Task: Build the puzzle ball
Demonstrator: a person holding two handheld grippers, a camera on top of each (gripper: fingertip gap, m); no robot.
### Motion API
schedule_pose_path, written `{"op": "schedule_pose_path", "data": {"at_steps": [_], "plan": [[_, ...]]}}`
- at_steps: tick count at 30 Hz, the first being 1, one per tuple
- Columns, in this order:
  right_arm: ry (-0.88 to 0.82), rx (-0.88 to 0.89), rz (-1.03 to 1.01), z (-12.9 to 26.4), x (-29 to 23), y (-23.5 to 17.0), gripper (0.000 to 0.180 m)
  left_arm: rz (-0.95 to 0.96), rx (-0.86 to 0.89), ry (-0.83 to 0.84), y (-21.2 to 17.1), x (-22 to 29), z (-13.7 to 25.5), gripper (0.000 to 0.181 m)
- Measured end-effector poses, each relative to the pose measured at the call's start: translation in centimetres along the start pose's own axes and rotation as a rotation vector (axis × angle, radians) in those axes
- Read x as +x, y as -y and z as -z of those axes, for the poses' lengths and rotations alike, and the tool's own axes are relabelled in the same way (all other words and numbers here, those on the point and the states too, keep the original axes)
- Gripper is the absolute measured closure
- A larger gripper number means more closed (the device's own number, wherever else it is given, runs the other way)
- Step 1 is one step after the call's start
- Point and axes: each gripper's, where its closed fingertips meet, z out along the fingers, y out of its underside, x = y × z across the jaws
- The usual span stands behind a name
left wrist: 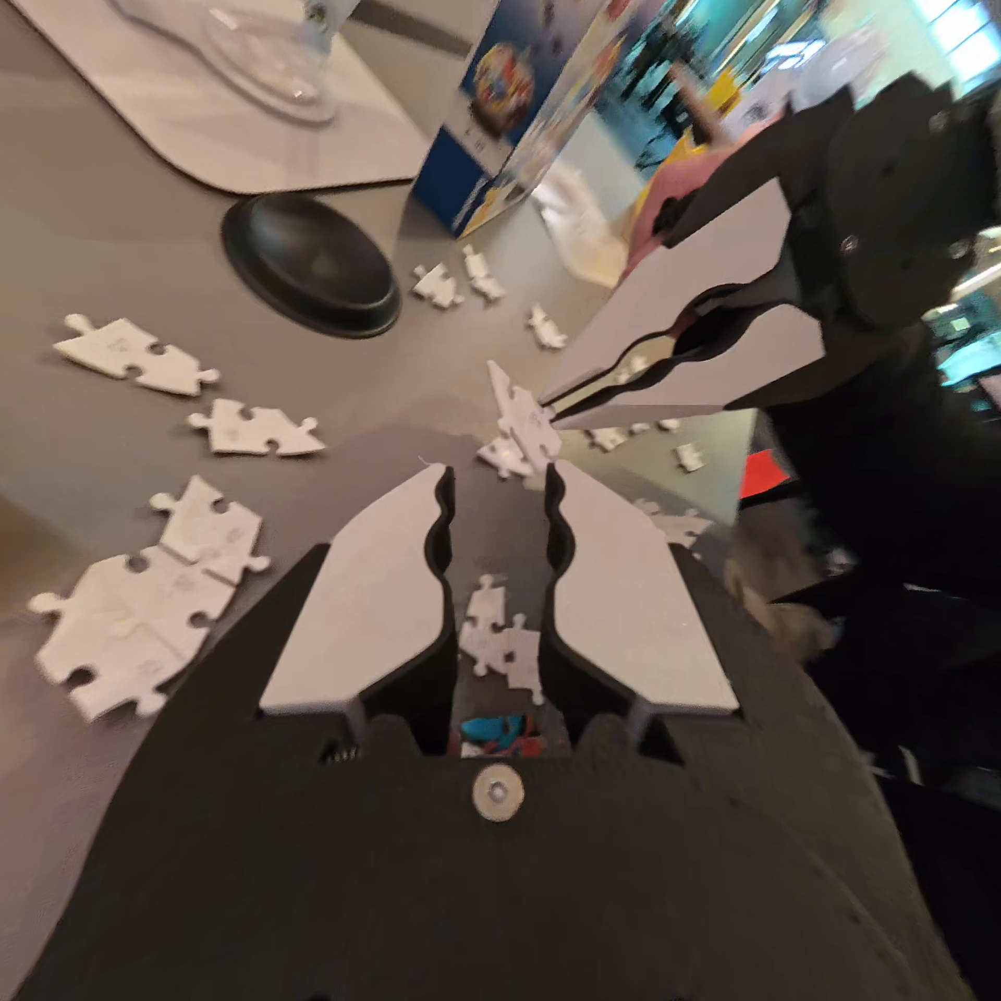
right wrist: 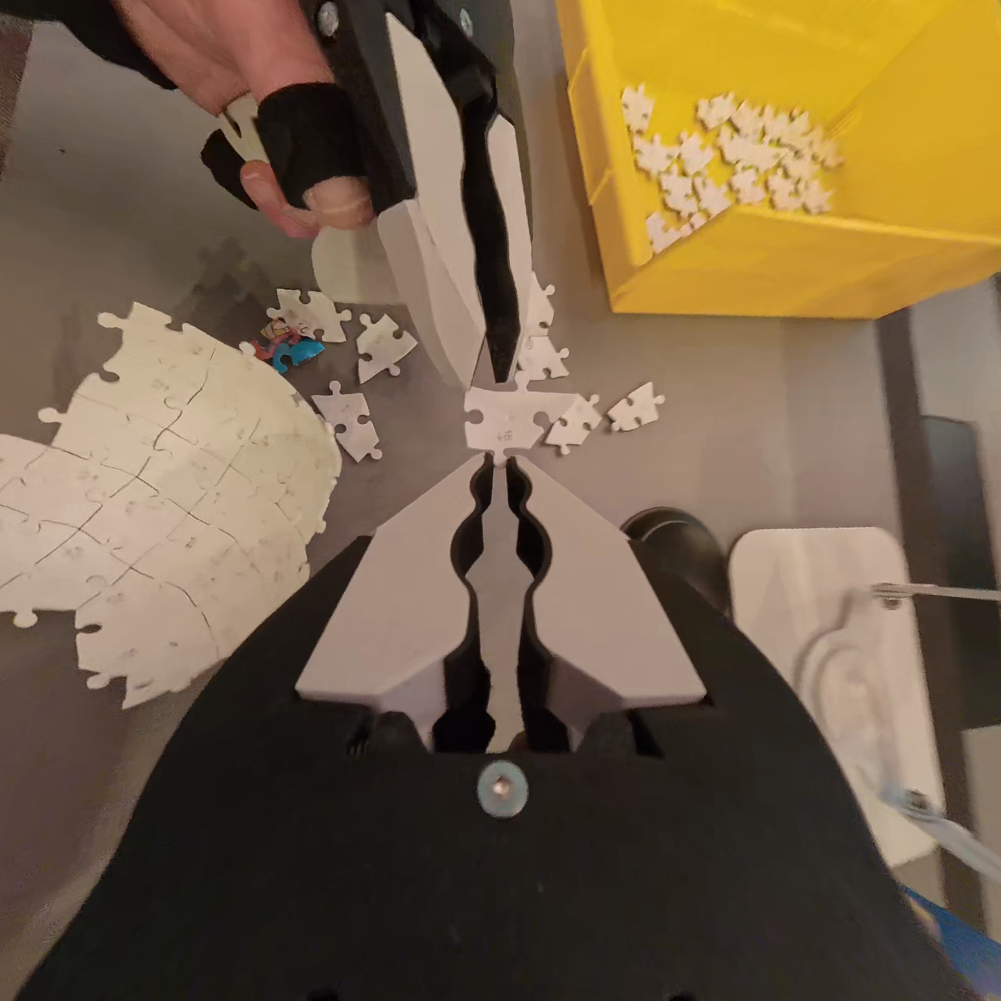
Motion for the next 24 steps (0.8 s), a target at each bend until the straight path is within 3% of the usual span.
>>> {"op": "schedule_pose_path", "data": {"at_steps": [6,11,19,24], "plan": [[-0.046,-0.002,0.122,1.3,-0.4,1.2,0.176,0.015,0.070,-0.141,1.5,2.9,0.5,0.168],[-0.046,0.012,0.109,1.7,-1.2,1.4,0.176,0.004,0.058,-0.147,1.4,3.5,0.4,0.178],[0.098,0.122,-0.188,4.3,-1.6,2.6,0.155,-0.132,-0.091,-0.151,-0.6,5.0,-0.4,0.178],[0.167,0.113,-0.258,3.6,-3.2,2.3,0.166,-0.253,-0.166,-0.161,-1.3,6.6,-1.1,0.178]]}}
